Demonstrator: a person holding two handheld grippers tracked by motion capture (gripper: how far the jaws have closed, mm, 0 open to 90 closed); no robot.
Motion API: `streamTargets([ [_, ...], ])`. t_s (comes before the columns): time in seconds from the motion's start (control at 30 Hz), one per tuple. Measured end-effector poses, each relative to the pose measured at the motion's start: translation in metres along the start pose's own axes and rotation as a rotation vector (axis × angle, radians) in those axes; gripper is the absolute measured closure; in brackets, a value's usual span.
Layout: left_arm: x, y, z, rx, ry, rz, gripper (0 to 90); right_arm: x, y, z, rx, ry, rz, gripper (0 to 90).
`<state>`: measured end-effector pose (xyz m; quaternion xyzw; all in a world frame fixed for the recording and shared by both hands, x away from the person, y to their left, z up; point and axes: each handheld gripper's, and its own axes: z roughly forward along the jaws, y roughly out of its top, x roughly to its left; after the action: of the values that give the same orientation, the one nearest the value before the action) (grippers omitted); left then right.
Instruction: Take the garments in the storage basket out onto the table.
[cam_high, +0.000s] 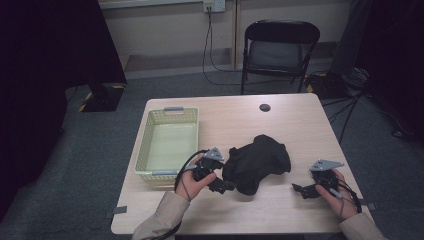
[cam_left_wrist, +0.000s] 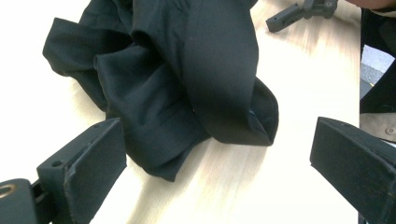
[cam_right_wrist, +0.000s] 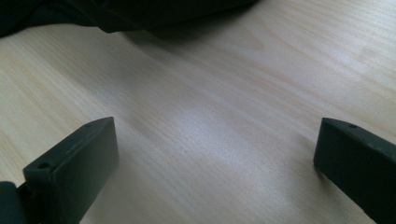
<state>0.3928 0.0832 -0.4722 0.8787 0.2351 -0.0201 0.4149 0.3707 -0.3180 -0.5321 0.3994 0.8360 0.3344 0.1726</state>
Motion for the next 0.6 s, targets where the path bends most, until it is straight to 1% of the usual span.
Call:
streamTargets([
  [0.6,-0.001,-0.018,-0.009,0.027,0.015,0.004,2.9,0.000,0.000,0.000,0.000,0.000,0.000,0.0],
])
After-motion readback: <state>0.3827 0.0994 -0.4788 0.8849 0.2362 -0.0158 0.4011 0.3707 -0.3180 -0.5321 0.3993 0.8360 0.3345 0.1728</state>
